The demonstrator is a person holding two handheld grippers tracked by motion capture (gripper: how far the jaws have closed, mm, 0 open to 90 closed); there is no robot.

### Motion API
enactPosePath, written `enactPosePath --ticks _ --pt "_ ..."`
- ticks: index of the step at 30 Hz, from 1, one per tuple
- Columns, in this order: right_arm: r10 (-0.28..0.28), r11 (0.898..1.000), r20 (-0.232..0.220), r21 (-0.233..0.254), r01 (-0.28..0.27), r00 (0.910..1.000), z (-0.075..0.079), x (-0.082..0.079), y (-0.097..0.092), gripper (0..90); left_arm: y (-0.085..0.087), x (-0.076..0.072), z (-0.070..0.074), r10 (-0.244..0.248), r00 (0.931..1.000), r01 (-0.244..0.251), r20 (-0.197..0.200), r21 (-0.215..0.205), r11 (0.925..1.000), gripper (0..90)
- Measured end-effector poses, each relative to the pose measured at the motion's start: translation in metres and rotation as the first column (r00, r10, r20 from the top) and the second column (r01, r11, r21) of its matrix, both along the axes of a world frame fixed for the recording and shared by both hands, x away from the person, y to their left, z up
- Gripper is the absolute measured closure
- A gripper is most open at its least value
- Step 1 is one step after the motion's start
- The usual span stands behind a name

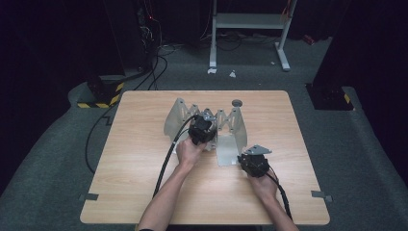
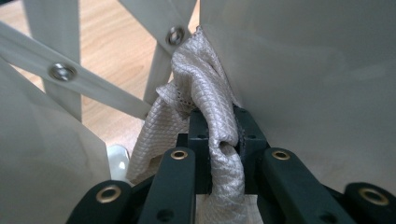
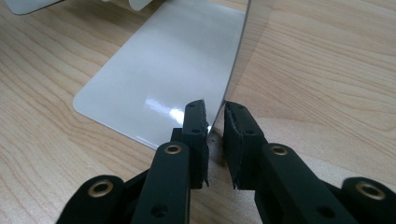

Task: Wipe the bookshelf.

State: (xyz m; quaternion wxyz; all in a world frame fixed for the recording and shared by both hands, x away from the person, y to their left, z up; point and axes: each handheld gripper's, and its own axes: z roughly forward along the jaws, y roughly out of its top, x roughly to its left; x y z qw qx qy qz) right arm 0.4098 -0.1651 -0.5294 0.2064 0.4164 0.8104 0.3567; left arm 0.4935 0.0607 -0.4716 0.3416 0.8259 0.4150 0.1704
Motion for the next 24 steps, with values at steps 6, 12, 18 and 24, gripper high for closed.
enactPosePath --ticks 6,12,18,24 --pt "-0.001 1.0 0.0 -0.001 0.001 1.0 0.0 0.0 0.0 79.4 0.0 0.001 -0.008 0.001 0.9998 -0.001 -0.019 0.004 1.0 79.7" --pt "0.0 1.0 0.0 0.0 0.0 1.0 0.0 0.0 0.0 79.4 0.002 -0.003 -0.005 -0.007 0.9998 0.007 -0.021 -0.017 0.9998 79.7" --pt "0.0 1.0 0.0 0.0 0.0 1.0 0.0 0.0 0.0 79.4 0.005 -0.01 0.01 -0.023 0.9997 0.023 0.013 -0.05 0.9985 79.7" --pt "0.0 1.0 0.0 0.001 0.0 1.0 0.0 0.0 0.0 79.4 0.01 -0.016 0.025 -0.034 0.998 0.039 0.054 -0.083 0.9958 79.9"
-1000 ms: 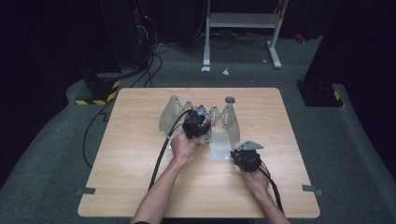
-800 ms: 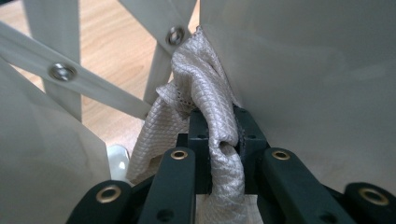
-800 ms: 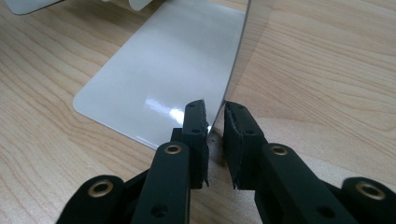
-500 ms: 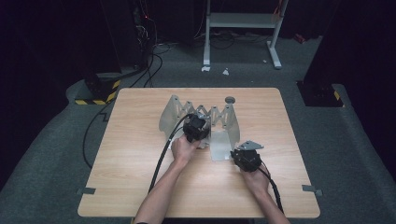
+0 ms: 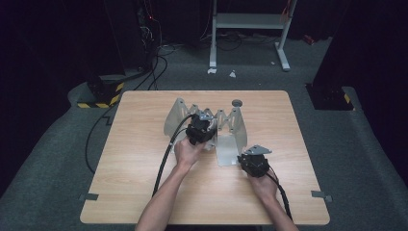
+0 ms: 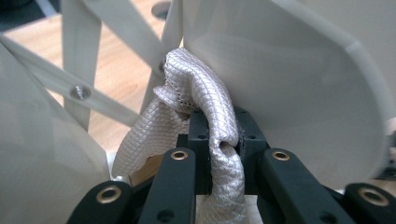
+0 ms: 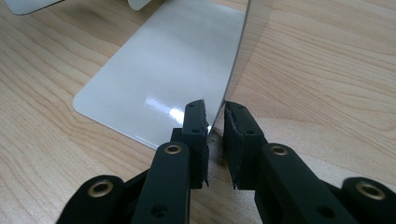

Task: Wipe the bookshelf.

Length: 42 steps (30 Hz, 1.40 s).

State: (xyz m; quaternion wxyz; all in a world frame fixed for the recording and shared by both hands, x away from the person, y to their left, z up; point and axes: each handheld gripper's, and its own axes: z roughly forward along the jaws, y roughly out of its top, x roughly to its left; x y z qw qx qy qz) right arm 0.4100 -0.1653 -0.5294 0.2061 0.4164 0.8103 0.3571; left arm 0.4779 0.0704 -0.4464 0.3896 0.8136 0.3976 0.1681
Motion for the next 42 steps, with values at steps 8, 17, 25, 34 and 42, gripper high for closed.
enactPosePath --ticks 8,17,25,34,42 --pt "0.0 1.0 0.0 0.0 0.0 1.0 0.0 0.0 0.0 79.4 0.006 -0.004 0.013 -0.017 0.9997 0.018 0.019 -0.035 0.9992 80.1" --pt "0.0 1.0 -0.001 0.0 0.0 1.0 0.0 0.0 0.0 79.4 0.009 -0.011 0.023 -0.021 0.9984 0.024 0.053 -0.05 0.9984 80.1" --pt "0.001 1.0 0.0 0.0 -0.001 1.0 0.0 0.0 0.0 79.4 0.013 -0.013 0.034 -0.018 0.9965 0.023 0.081 -0.061 0.9979 80.0" --pt "0.001 1.0 0.0 -0.001 -0.001 1.0 0.0 0.0 0.0 79.4 0.01 -0.019 0.041 -0.04 0.9948 0.045 0.094 -0.044 0.998 79.9" --pt "0.002 1.0 0.001 -0.001 -0.002 1.0 0.0 0.0 0.0 79.4 0.008 -0.025 0.036 -0.052 0.9949 0.055 0.086 -0.03 0.998 79.9"
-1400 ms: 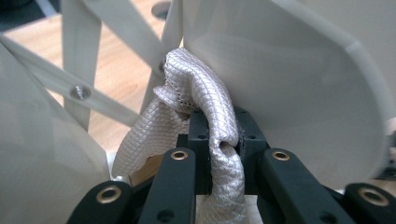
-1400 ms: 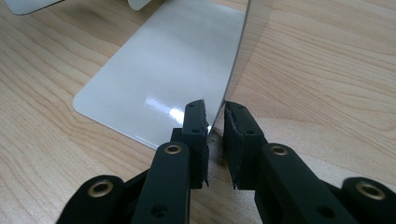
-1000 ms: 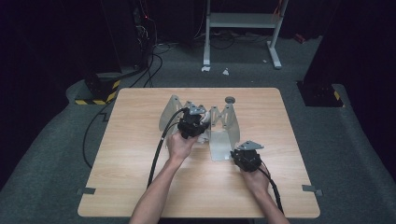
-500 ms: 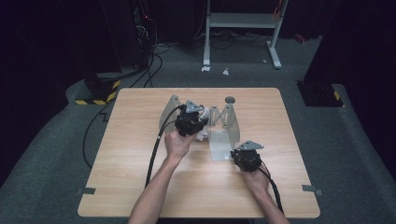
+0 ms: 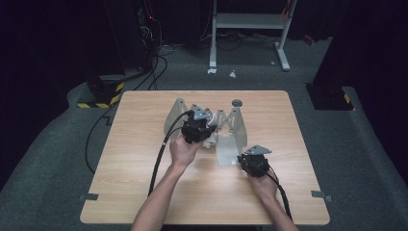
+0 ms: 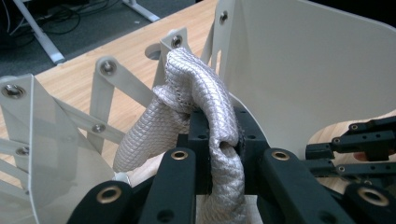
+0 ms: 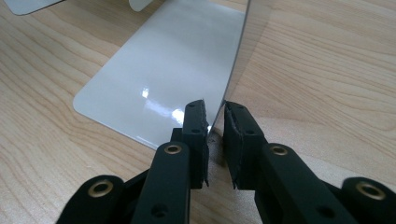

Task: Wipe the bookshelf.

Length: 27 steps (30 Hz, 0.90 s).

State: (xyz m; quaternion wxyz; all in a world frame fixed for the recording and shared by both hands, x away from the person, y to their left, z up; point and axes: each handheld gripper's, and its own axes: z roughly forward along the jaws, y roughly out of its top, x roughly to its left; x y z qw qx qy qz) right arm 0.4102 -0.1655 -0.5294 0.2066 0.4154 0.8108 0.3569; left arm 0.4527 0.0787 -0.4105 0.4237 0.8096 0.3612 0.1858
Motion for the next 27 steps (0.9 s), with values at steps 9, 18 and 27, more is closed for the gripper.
enactPosePath --ticks 9,18,27 --pt "0.0 1.0 0.0 0.002 0.0 1.0 0.0 0.0 0.0 79.4 -0.002 0.009 -0.018 0.008 0.9985 -0.007 -0.054 0.022 0.9997 79.8" --pt "0.0 1.0 0.0 0.001 0.0 1.0 0.0 0.0 0.0 79.4 -0.005 0.012 -0.035 0.013 0.9945 -0.009 -0.104 0.047 0.9989 79.8" --pt "-0.001 1.0 -0.001 0.002 0.001 1.0 0.0 0.0 0.0 79.4 0.0 0.003 -0.018 -0.001 0.997 0.001 -0.077 -0.002 1.0 79.8"
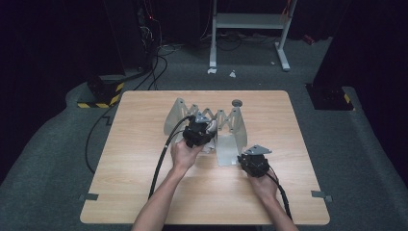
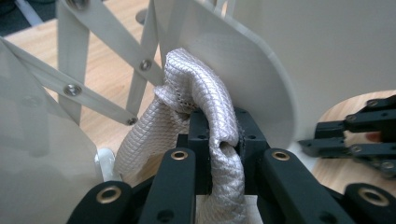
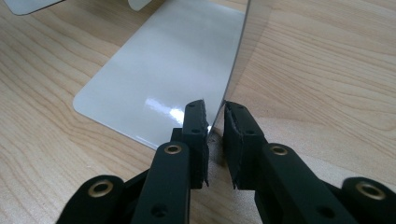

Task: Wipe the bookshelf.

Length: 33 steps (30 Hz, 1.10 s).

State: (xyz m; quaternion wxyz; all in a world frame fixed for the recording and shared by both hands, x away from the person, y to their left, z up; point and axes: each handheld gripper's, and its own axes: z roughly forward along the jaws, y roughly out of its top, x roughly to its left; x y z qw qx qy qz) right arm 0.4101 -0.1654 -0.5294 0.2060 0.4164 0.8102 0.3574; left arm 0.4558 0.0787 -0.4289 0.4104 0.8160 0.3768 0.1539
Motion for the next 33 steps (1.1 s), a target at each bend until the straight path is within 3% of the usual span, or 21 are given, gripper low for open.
enactPosePath --ticks 6,14,25,33 --pt "0.002 1.0 0.001 -0.002 -0.002 1.0 0.0 0.0 0.0 79.4 0.001 -0.01 0.012 -0.011 0.9997 0.011 0.022 -0.008 0.9999 79.6" --pt "0.002 1.0 0.001 -0.002 -0.002 1.0 0.0 0.0 0.0 79.4 0.0 -0.021 0.014 -0.021 0.9993 0.021 0.03 -0.004 0.9998 79.3" --pt "0.0 1.0 -0.001 -0.001 0.0 1.0 0.0 0.0 0.0 79.4 -0.003 -0.026 -0.003 -0.017 0.9998 0.017 0.003 0.014 0.9997 79.1" --pt "-0.002 1.0 0.0 -0.003 0.002 1.0 0.0 0.0 0.0 79.4 -0.006 -0.019 -0.017 -0.005 0.9995 0.006 -0.031 0.037 0.9993 79.0"
